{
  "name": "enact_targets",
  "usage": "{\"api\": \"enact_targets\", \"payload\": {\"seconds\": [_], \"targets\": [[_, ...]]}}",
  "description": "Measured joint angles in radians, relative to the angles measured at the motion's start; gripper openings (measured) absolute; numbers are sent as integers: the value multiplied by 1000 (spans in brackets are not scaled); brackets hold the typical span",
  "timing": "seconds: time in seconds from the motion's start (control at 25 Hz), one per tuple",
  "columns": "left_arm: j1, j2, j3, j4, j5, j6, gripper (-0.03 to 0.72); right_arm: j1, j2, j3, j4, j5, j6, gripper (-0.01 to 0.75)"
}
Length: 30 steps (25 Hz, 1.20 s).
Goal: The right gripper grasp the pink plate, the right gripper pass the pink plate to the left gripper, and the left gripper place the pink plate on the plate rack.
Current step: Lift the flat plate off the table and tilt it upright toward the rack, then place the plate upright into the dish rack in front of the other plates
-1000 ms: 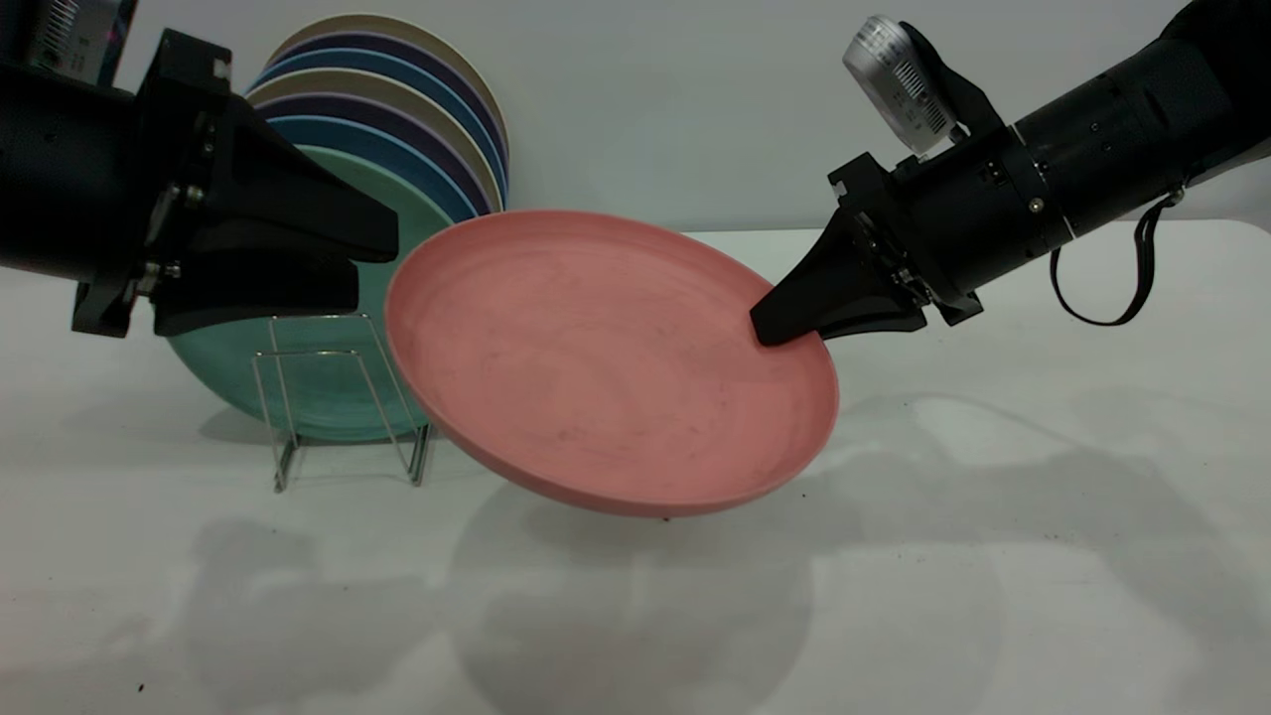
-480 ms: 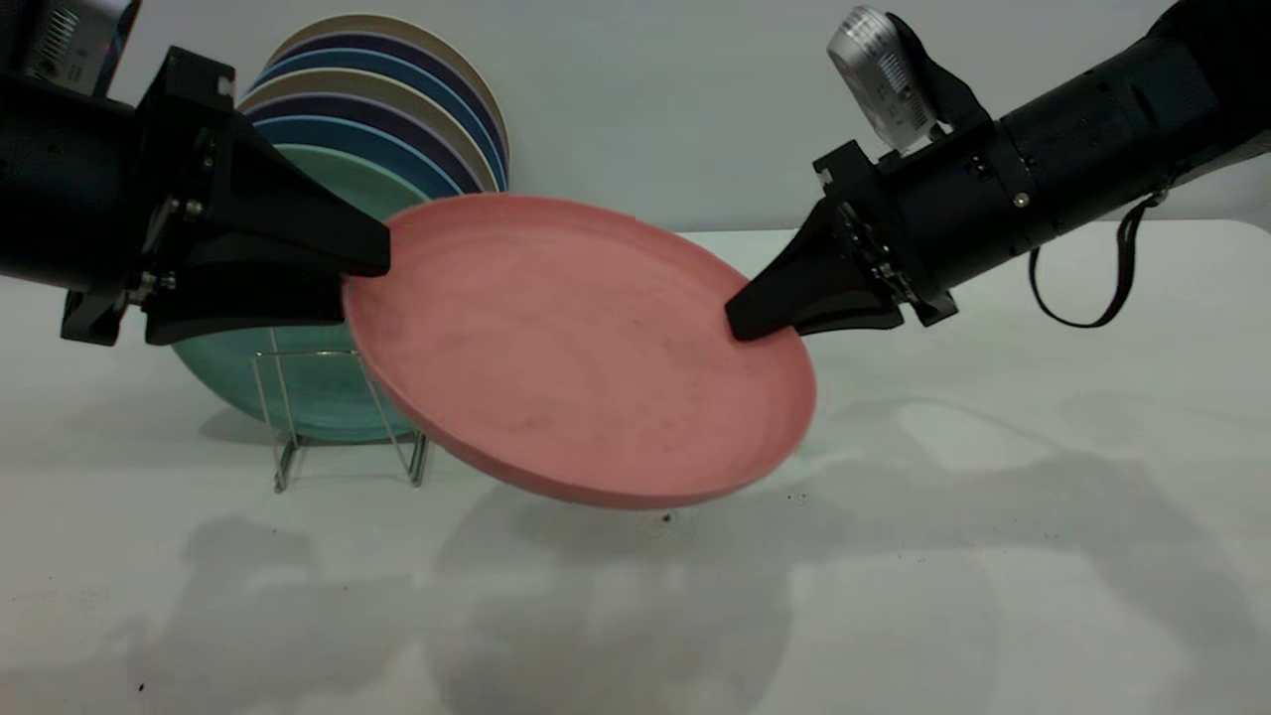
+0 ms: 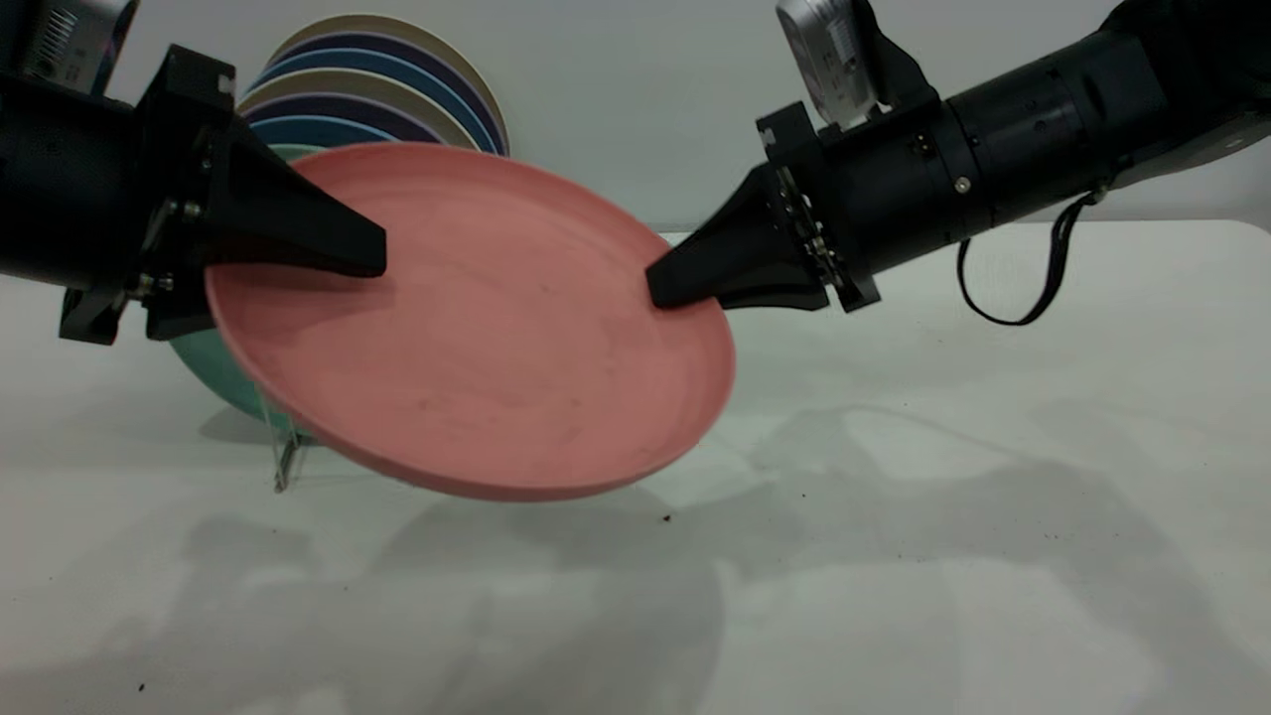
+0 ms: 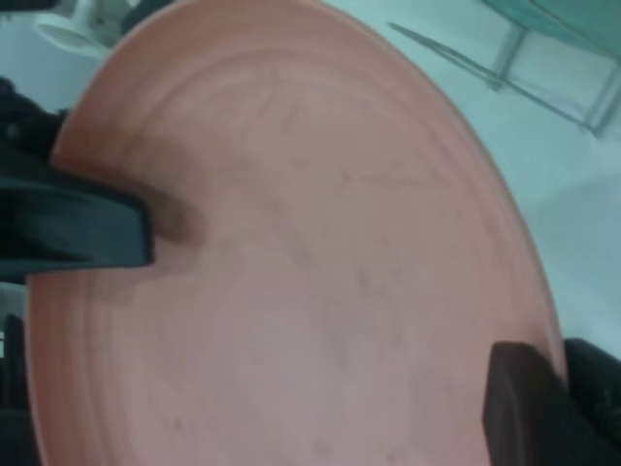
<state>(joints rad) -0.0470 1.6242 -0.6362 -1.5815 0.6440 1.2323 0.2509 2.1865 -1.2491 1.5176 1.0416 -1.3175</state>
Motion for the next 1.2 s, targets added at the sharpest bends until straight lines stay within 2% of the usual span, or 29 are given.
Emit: {"api": "enact_targets", "payload": {"seconds": [0.12,0.16,0.32,0.48,0.6,0.72,0.88,1.12,1.2], "targets": [[1,1,0,-5,-25,-5,135,0,0,0,13,4,-15,52],[1,2,0,-1,-44,-5,112,0,-3,0,18,4,-17,67],[1,6,0,1,-59,-4,110,0,-5,0,17,-20,-17,183],[1,6,-1,43,-98,-2,110,-13,-5,0,6,-44,-17,390],[1,6,-1,91,-161,-1,110,-60,-5,0,-2,-49,-7,536],[1,6,-1,103,-191,0,110,-120,-5,0,-21,-16,20,624],[1,6,-1,132,-194,1,110,-193,-5,0,-67,79,59,617],[1,6,-4,229,-157,-13,110,-260,-5,0,-181,103,67,504],[1,6,-22,303,-140,-57,110,-266,-5,0,-217,104,82,471]]}}
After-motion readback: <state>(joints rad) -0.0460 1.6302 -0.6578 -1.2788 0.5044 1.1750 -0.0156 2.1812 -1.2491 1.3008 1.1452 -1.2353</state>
